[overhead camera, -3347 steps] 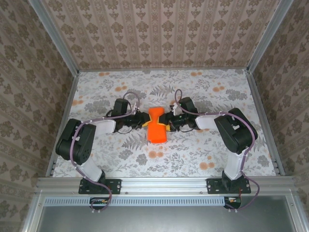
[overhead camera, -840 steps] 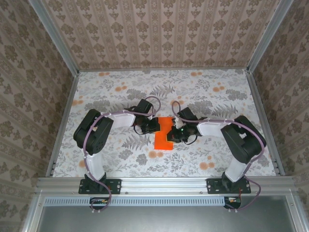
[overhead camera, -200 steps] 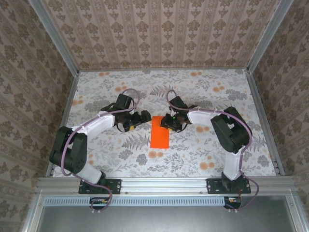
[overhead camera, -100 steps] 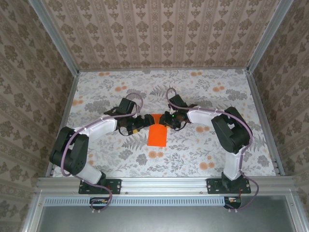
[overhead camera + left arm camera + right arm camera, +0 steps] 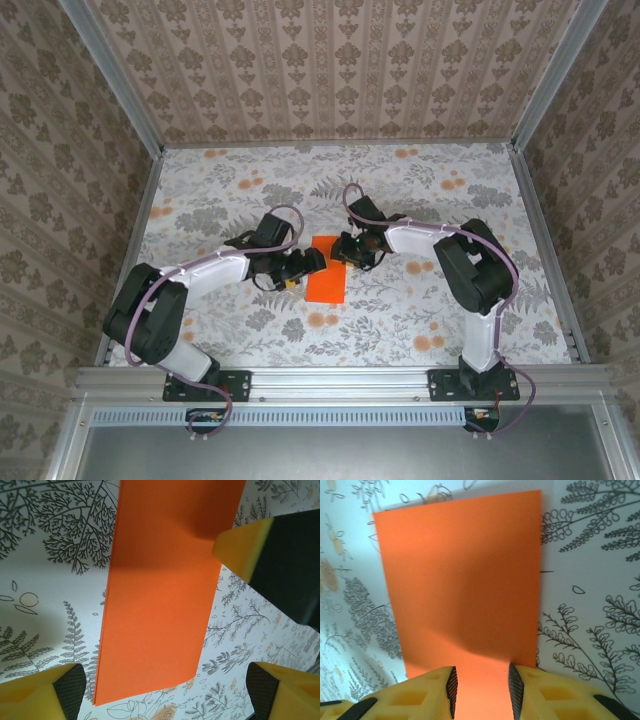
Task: Fold a paper plane with a square sheet of paper (pick it up from the middle)
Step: Fold the triangle a second time at the center of the table.
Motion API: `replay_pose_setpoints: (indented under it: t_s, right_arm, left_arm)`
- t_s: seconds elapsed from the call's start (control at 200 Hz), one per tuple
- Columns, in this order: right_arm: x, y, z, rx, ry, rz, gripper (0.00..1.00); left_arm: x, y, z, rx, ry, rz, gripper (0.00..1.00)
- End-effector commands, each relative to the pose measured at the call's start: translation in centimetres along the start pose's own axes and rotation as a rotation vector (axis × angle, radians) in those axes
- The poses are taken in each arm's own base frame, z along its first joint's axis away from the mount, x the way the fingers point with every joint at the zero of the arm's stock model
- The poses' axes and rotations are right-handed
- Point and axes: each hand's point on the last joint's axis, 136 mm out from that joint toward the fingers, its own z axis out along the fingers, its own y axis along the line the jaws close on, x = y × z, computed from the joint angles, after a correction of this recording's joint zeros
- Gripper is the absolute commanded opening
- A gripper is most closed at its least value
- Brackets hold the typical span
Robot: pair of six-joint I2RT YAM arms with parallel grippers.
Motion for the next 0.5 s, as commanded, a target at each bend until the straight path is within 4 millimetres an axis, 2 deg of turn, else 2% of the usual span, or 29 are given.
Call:
replay_pose_setpoints:
  t_s: [0.0,0.495]
  right_arm:
    - [0.6,-1.1,0.6,0.052,0.033,0.001,0.36]
    - [1.4,-4.6,1.5,0.127,0.069,0.080,0.35]
  left_arm:
    - [0.7,0.1,-0.1,-0.002,0.019,-0.040,0.85]
    - [2.8,1.8,1.1,-0.100,0.102,-0.086,0.79]
